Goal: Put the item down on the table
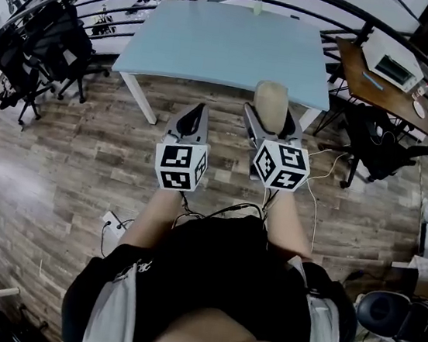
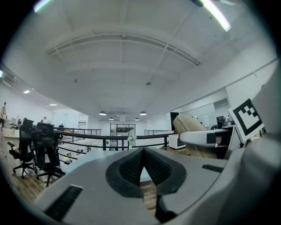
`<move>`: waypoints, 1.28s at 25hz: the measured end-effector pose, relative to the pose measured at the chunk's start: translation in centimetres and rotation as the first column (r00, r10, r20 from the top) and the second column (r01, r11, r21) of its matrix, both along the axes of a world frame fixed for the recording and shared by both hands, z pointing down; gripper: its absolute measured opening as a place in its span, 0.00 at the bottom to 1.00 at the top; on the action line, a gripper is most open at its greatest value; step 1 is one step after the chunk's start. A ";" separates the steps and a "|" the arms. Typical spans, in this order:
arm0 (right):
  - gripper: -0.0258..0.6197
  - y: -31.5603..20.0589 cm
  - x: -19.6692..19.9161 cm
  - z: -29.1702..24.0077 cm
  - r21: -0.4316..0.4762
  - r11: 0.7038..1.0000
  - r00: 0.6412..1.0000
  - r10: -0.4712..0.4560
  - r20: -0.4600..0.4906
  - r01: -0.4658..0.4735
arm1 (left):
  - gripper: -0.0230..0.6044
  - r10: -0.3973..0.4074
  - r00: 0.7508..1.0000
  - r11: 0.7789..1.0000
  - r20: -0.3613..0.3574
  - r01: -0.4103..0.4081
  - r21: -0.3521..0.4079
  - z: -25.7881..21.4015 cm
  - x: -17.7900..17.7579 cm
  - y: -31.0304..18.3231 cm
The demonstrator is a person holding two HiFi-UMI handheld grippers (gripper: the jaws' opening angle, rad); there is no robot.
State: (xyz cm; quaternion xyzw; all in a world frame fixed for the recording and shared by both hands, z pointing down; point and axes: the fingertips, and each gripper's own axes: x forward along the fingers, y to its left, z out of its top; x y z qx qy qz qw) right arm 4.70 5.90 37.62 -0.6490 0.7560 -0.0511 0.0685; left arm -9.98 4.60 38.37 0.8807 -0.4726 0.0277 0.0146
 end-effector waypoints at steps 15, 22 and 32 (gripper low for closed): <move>0.66 -9.1 2.1 1.4 -0.003 1.000 1.000 0.001 0.002 -0.001 | 0.05 0.006 1.000 1.000 -0.006 -0.006 0.002 1.3 2.1 -8.5; 0.66 -16.3 4.3 0.9 0.011 1.000 1.000 -0.011 0.014 0.011 | 0.05 0.003 1.000 1.000 -0.002 -0.003 0.009 1.1 4.6 -15.2; 0.66 -28.1 8.5 0.8 -0.010 0.999 0.999 -0.040 0.012 0.040 | 0.05 -0.009 1.000 1.000 0.006 0.009 -0.007 0.4 9.2 -26.9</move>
